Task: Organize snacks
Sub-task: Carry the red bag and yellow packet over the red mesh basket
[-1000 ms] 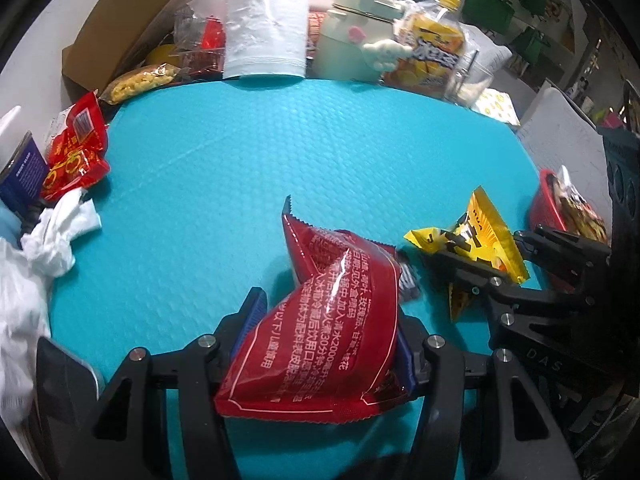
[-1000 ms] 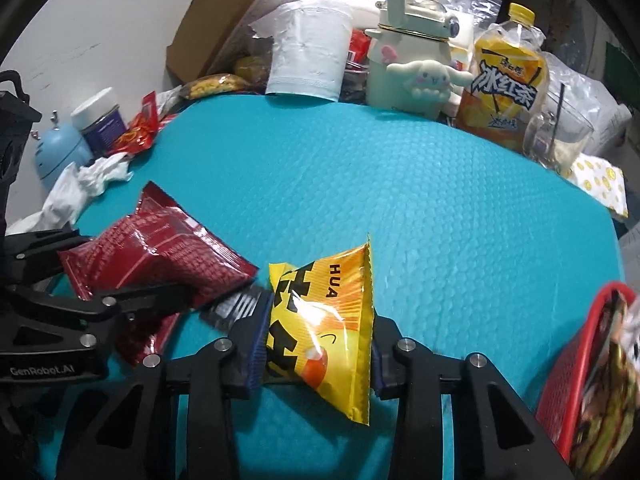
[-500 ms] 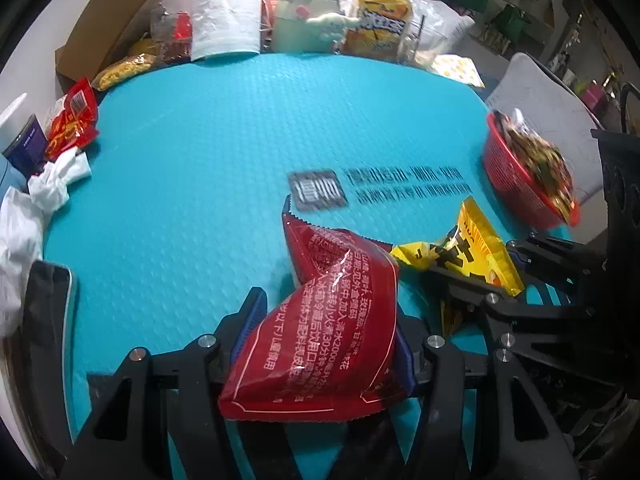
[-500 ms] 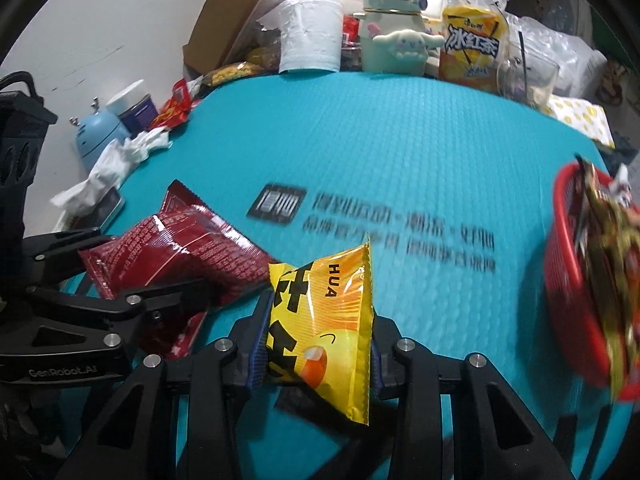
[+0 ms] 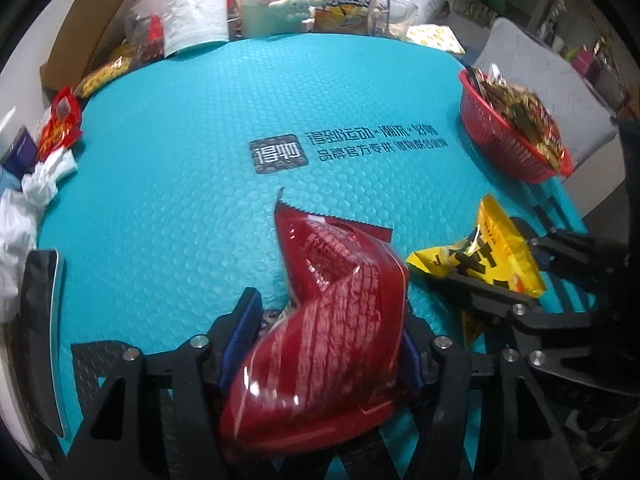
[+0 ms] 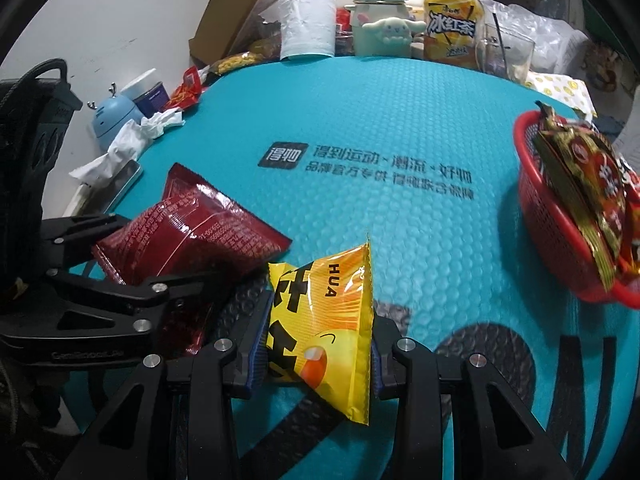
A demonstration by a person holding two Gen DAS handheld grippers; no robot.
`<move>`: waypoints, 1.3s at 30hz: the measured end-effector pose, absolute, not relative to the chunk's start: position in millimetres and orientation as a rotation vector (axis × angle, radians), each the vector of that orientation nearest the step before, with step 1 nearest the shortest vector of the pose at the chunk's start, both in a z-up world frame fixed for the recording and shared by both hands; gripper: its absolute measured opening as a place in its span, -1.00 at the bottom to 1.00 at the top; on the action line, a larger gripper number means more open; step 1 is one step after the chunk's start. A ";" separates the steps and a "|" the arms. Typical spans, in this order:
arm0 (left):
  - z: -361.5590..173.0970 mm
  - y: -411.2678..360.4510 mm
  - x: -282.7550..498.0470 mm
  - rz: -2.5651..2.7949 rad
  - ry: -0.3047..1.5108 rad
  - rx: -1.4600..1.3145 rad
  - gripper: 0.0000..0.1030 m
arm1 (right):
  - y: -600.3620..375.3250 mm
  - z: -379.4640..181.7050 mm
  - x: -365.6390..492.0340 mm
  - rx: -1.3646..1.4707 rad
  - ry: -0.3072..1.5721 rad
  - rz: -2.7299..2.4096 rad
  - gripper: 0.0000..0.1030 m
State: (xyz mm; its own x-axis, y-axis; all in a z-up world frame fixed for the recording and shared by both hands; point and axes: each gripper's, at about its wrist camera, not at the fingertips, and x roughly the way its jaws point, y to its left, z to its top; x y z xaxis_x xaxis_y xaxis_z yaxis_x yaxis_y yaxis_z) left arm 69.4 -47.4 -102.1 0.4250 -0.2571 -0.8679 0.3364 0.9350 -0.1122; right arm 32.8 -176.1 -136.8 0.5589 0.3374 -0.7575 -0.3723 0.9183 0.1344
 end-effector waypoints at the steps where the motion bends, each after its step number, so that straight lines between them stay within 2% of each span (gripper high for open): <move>1: -102.8 -51.7 68.5 -0.366 1.062 0.111 0.31 | -176.8 -137.1 31.8 -0.041 0.883 0.417 -0.25; 5: -105.3 -59.4 70.1 -0.352 1.044 0.147 0.48 | -181.7 -137.5 30.9 -0.035 0.882 0.400 -0.24; 10: -106.6 -59.8 69.5 -0.360 1.006 0.152 0.49 | -186.7 -138.3 33.0 -0.018 0.890 0.395 -0.19; 11: -106.6 -59.4 69.2 -0.362 1.000 0.151 0.41 | -186.4 -138.5 33.0 -0.019 0.890 0.394 -0.18; 12: -105.1 -59.2 68.7 -0.362 0.989 0.147 0.14 | -185.8 -138.8 33.0 -0.021 0.890 0.394 -0.18; 14: -102.0 -56.2 69.6 -0.346 0.978 0.121 -0.10 | -185.1 -138.9 33.5 -0.025 0.890 0.395 -0.18; 15: -101.6 -53.2 71.3 -0.340 0.982 0.092 -0.15 | -184.9 -138.8 33.7 -0.025 0.890 0.396 -0.18; 39: -74.9 -40.0 46.5 -0.401 0.949 -0.018 -0.17 | -190.6 -125.0 13.1 0.042 0.827 0.436 -0.20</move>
State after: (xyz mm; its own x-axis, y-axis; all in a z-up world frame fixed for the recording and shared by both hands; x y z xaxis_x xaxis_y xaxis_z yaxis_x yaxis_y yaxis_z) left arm 46.5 -40.0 -74.9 0.5142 -0.3418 -0.7867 0.3262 0.9262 -0.1892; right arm 13.1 -190.6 -125.0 0.5943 0.3908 -0.7029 -0.3587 0.9111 0.2033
